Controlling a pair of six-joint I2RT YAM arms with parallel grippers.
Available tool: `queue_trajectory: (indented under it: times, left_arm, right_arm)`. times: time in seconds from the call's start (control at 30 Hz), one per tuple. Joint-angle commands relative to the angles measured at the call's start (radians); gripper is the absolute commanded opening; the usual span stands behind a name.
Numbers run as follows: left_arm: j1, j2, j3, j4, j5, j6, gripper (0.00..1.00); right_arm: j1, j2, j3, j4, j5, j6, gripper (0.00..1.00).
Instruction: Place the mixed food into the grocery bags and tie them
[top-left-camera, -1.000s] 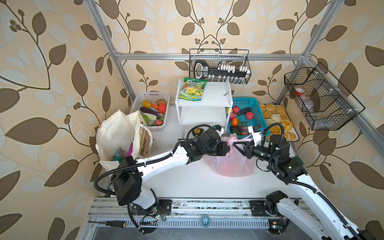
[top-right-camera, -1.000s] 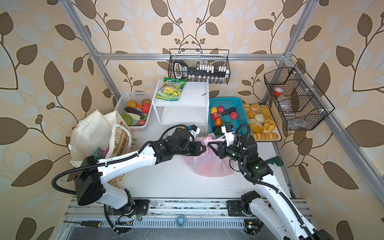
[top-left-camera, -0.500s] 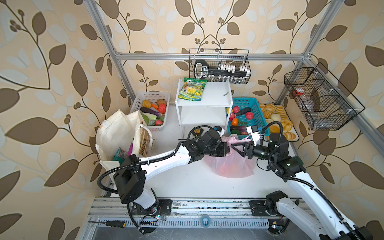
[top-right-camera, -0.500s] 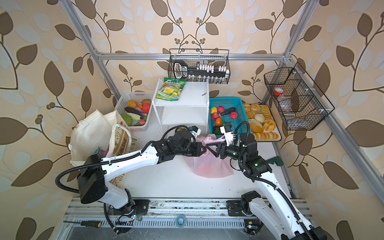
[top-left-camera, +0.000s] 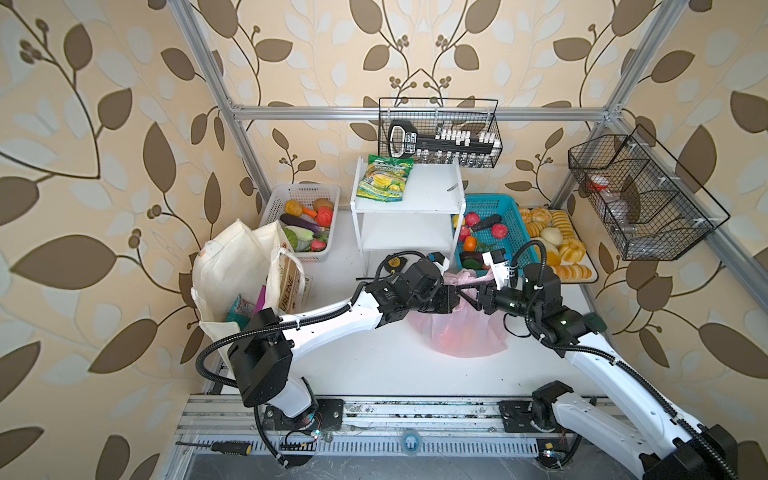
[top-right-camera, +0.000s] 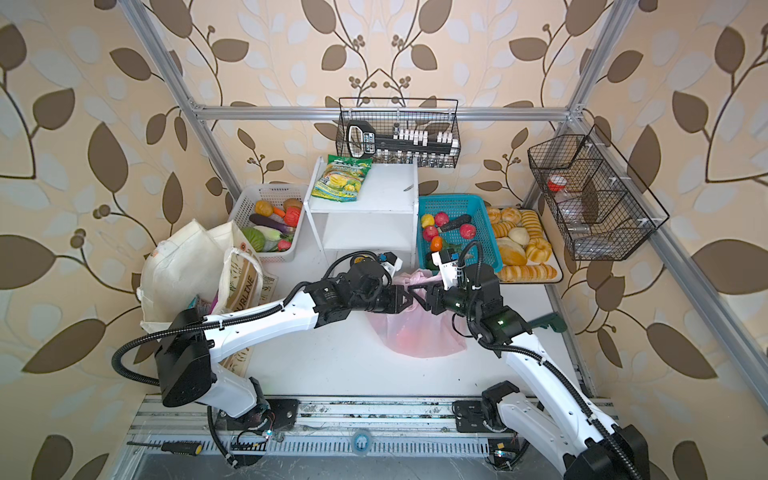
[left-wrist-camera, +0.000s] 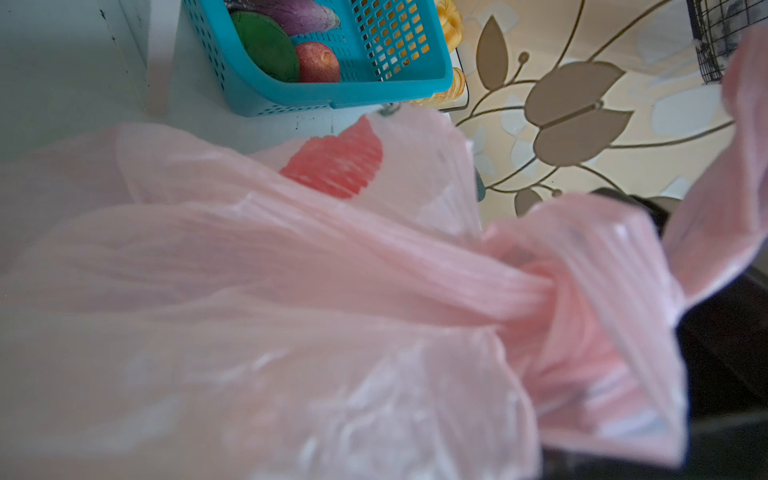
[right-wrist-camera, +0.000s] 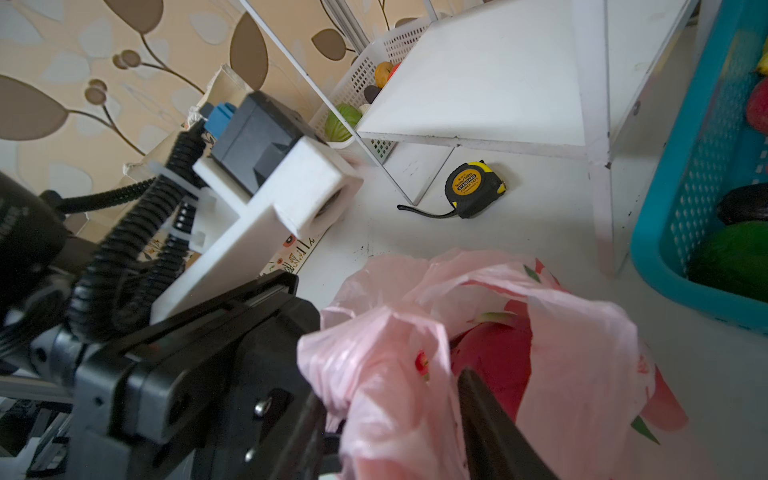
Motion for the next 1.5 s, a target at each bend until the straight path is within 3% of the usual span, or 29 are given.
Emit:
queue_trajectory:
  times: [0.0,0.23,0.4,0.57,0.8,0.97,1.1,1.27,1.37,1.47]
  left_arm:
    - [-0.008,0.004,0.019,0.012,0.009,0.027,0.00]
    - [-0.007,0.004,0.031,-0.016,0.014,0.063,0.01]
    - [-0.008,-0.013,0.039,-0.030,0.019,0.099,0.09]
    - [-0.008,-0.076,0.061,-0.087,0.046,0.184,0.51]
    - [-0.007,-0.247,0.078,-0.225,-0.004,0.383,0.73]
    - [-0.003,-0.273,0.161,-0.354,-0.071,0.619,0.97]
    - [0.012,-0.204,0.237,-0.442,-0.068,0.926,0.99]
    - [0.045,-0.146,0.187,-0.314,-0.005,1.182,0.99]
    - [0.044,-0.107,0.170,-0.255,0.026,1.292,0.99]
    - [0.044,-0.101,0.177,-0.203,0.004,1.315,0.99]
  right_arm:
    - [0.003,-0.001,0.026,0.046,0.012,0.002,0.49]
    - [0.004,-0.001,0.018,0.073,0.014,0.020,0.20]
    - [0.004,-0.006,0.005,0.089,-0.003,-0.001,0.00]
    - [0.002,-0.009,-0.001,0.074,0.028,-0.040,0.00]
    - [0.001,-0.005,0.002,0.090,0.019,-0.052,0.00]
    - [0.001,-0.016,0.002,0.089,-0.012,-0.059,0.00]
    - [0.001,-0.029,-0.002,0.106,-0.062,-0.067,0.00]
    - [0.001,-0.025,-0.001,0.125,-0.110,-0.056,0.00]
    - [0.001,-0.021,-0.002,0.127,-0.124,-0.051,0.00]
    - [0.000,-0.021,0.001,0.127,-0.137,-0.049,0.00]
